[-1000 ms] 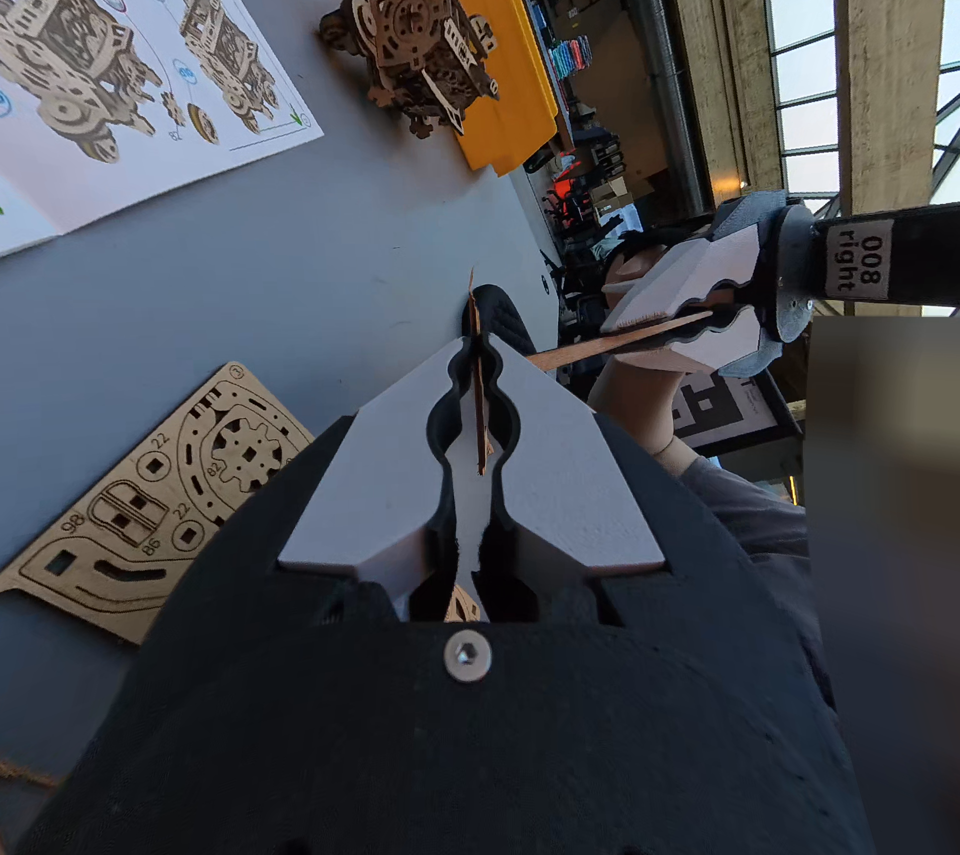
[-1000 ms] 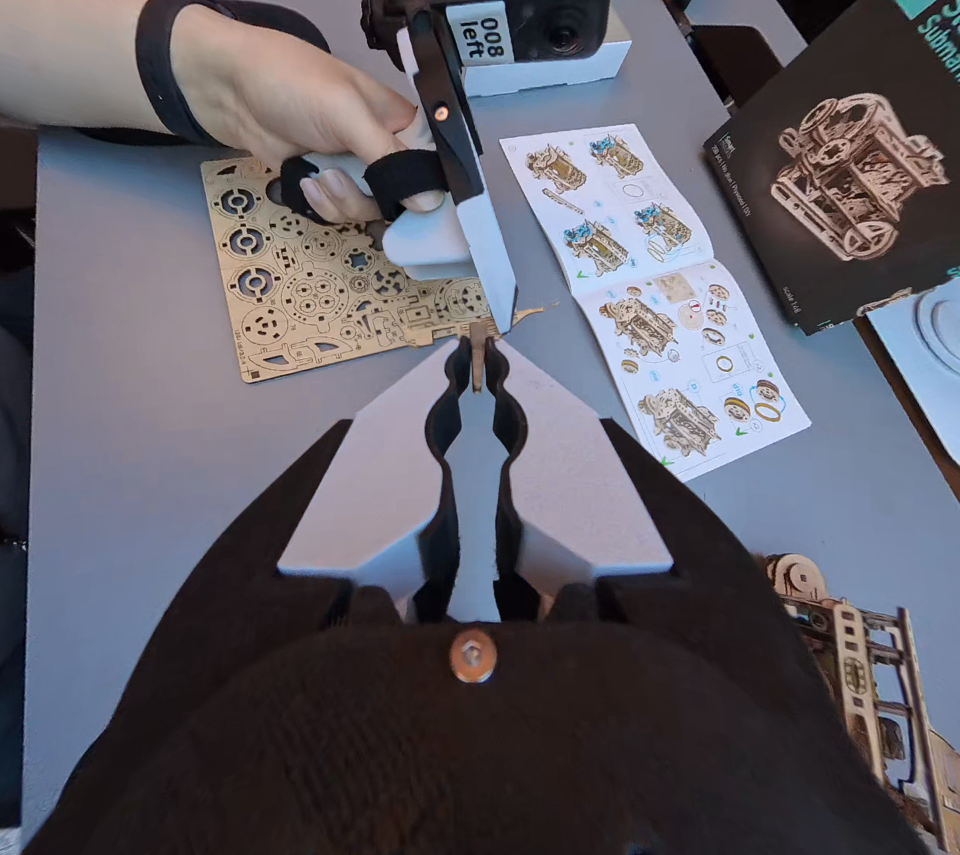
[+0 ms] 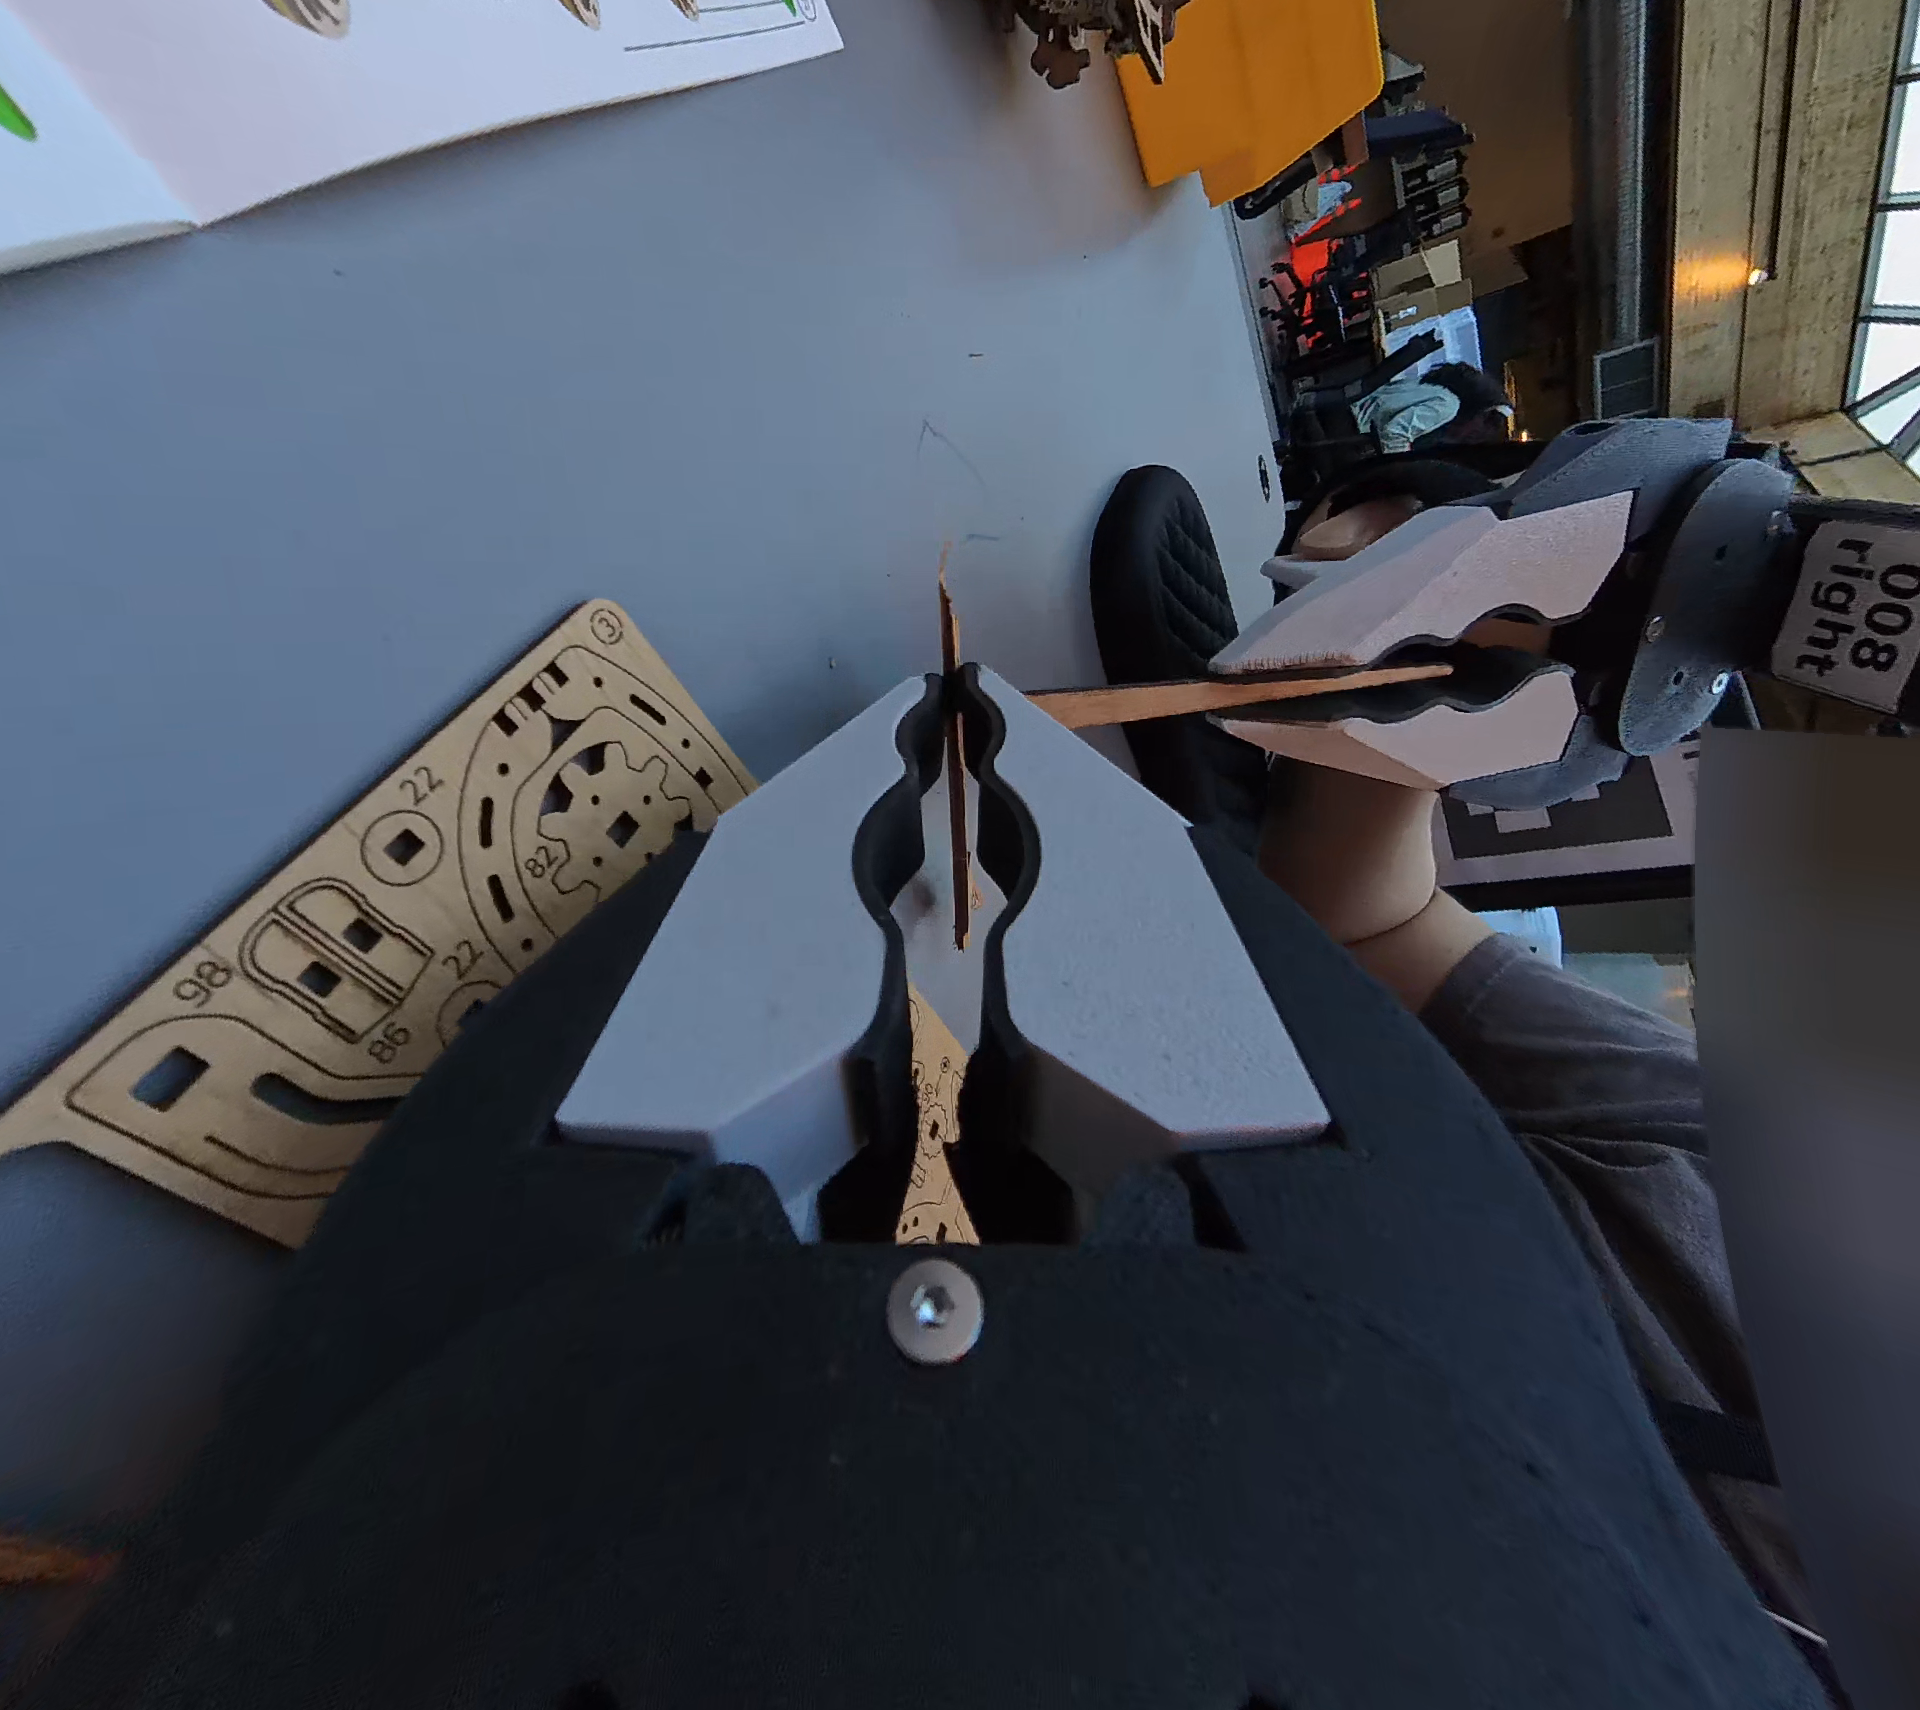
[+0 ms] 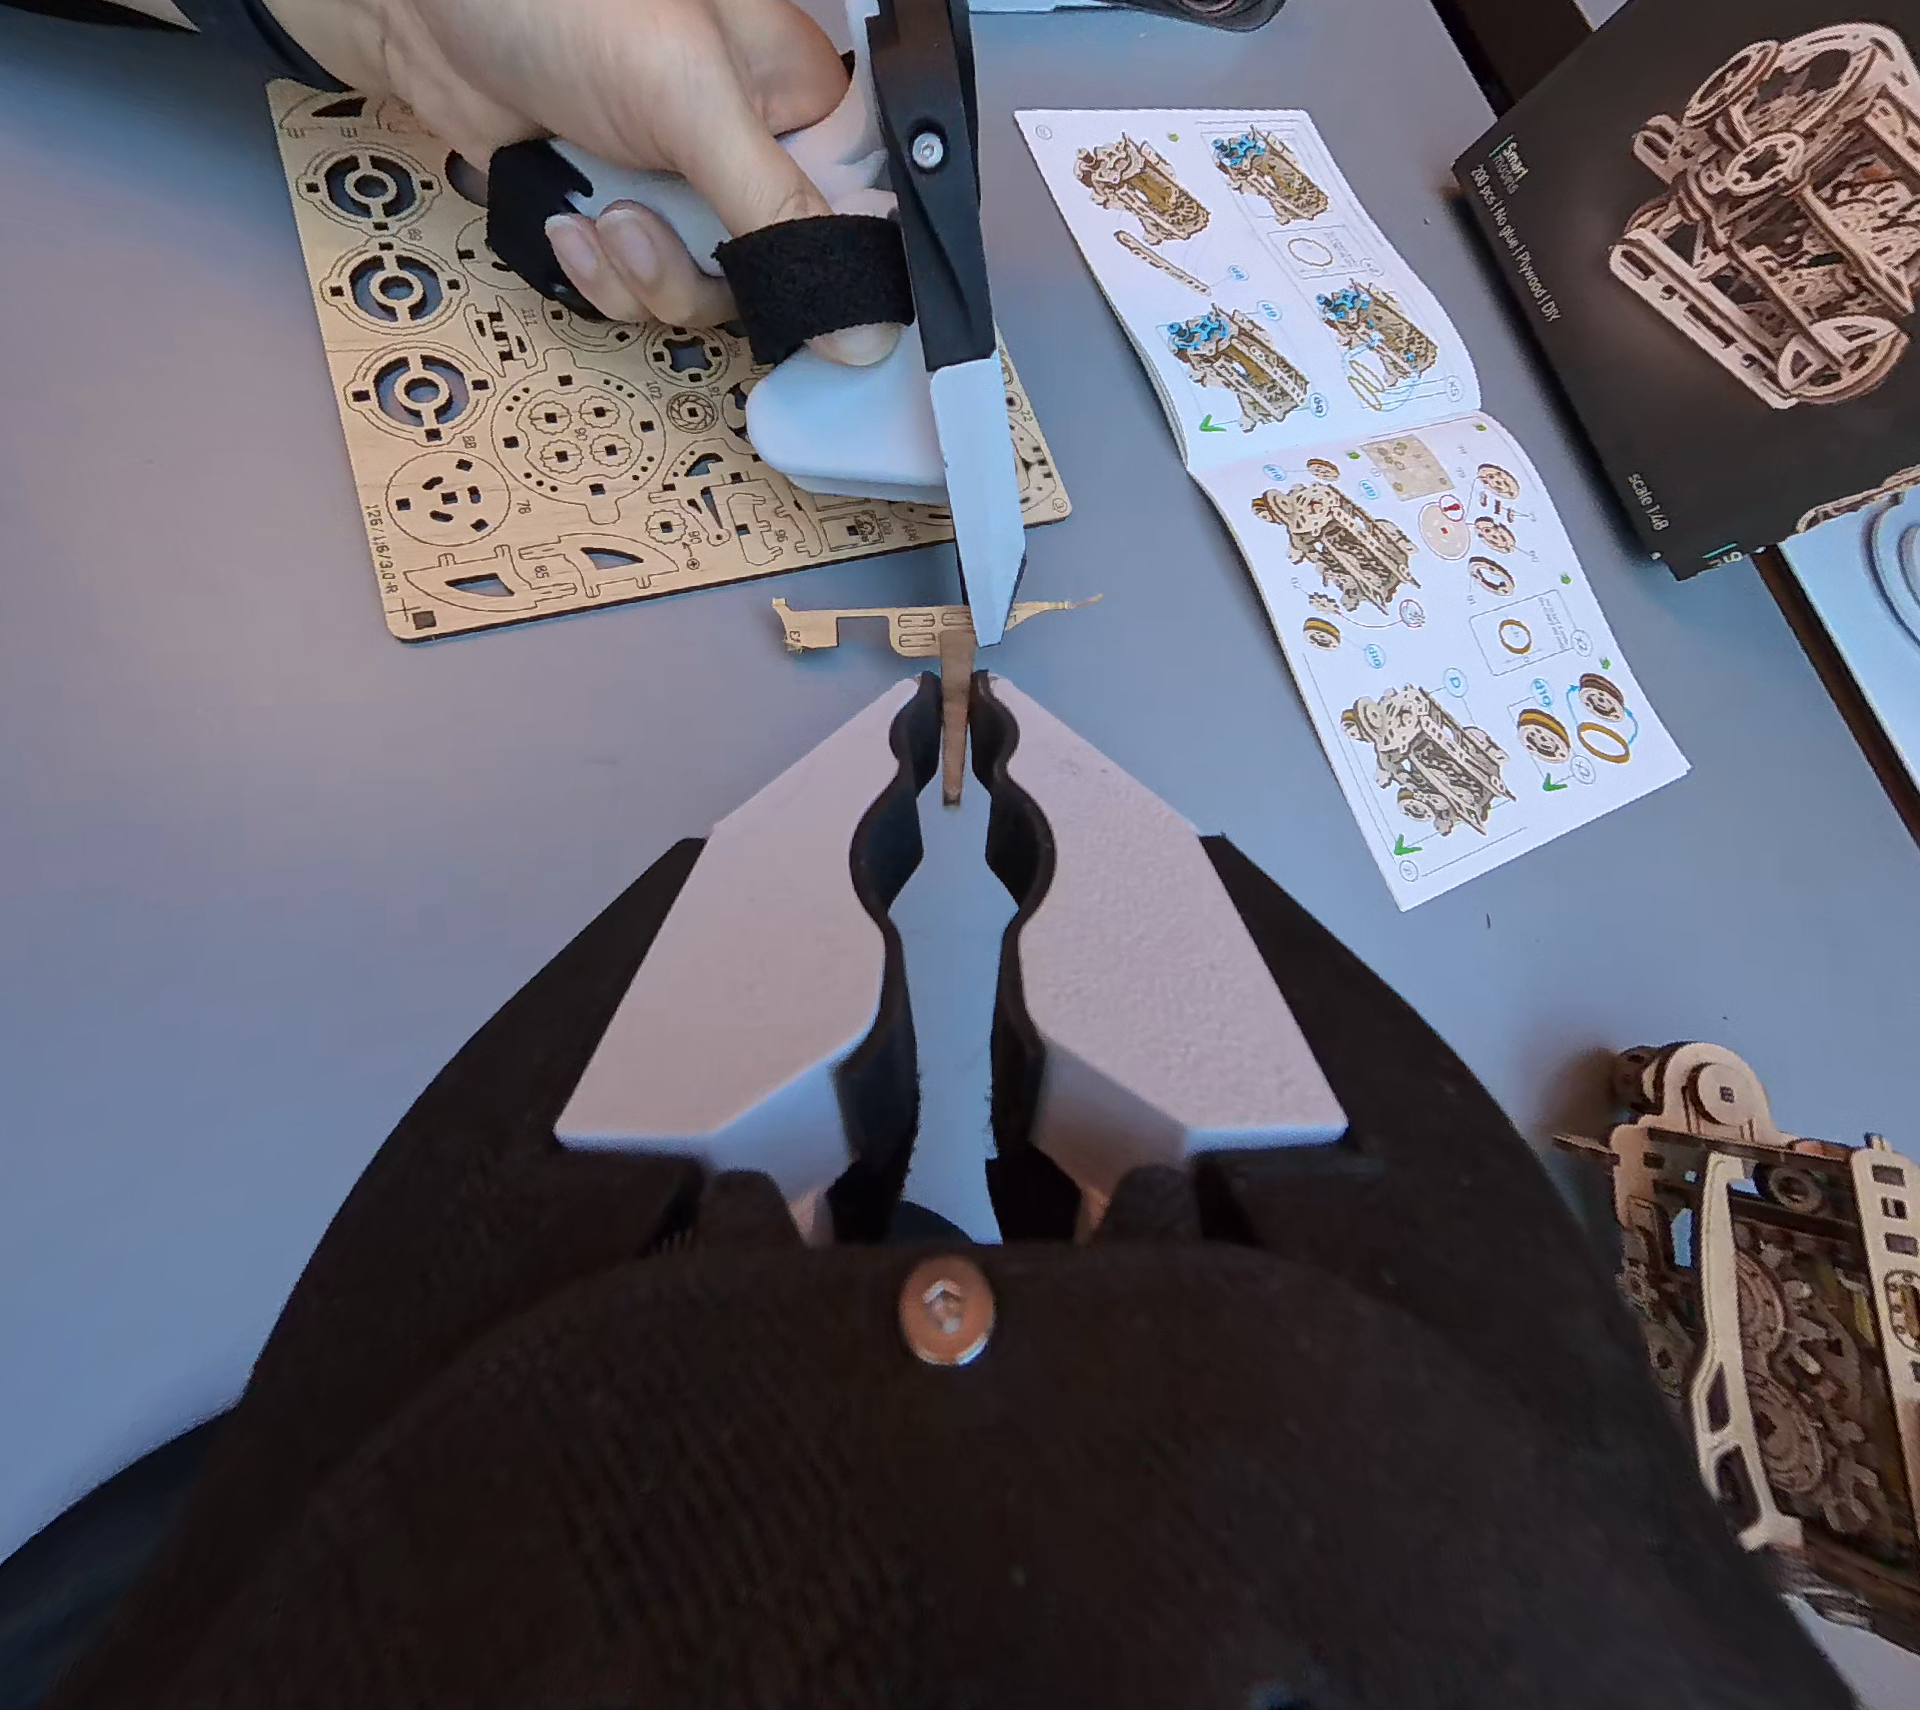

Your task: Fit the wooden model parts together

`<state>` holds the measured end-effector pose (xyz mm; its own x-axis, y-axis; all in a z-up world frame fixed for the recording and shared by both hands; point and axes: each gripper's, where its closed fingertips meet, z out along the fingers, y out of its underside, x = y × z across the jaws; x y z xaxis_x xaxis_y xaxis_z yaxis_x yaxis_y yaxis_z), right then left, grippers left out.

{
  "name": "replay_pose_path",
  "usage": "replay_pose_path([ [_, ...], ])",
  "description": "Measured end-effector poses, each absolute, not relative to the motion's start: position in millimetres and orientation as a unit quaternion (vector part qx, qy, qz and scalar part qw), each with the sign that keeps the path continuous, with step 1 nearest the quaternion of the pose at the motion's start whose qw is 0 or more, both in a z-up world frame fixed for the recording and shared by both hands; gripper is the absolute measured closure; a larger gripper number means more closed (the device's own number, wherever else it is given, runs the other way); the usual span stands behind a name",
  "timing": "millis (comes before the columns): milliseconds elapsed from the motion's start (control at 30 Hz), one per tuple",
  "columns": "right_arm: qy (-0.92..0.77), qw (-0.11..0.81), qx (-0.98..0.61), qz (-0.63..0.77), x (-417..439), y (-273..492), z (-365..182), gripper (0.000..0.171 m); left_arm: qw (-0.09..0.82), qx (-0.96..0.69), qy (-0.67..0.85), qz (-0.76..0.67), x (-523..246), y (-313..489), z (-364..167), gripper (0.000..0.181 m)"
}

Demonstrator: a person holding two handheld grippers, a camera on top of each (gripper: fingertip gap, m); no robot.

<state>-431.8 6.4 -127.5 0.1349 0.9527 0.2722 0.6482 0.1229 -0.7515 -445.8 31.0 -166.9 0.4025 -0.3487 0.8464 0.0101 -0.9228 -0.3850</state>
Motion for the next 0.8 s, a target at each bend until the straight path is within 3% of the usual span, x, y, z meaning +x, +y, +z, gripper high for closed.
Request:
replay_pose_path([
  [33,-0.625,0.410,-0.635,0.193,-431,7,-126,0.167,0.167,-0.818,0.102,-0.541,-445,31,-165,0.181],
  [167,-0.582,0.476,-0.612,0.246,-421,6,-103,0.167,0.190,-0.792,0.069,-0.576,-450,40,-150,0.181],
  [333,-0.499,0.604,-0.535,0.317,-409,1,-36,0.167,0.203,-0.687,0.004,-0.698,-454,47,-105,0.181],
  [567,-0.532,0.535,-0.522,0.399,-431,-11,-53,0.167,0.112,-0.617,-0.016,-0.779,-439,28,-91,0.181],
  [800,-0.525,0.484,-0.552,0.430,-439,-1,-76,0.167,0.092,-0.611,-0.006,-0.786,-434,21,-87,0.181],
])
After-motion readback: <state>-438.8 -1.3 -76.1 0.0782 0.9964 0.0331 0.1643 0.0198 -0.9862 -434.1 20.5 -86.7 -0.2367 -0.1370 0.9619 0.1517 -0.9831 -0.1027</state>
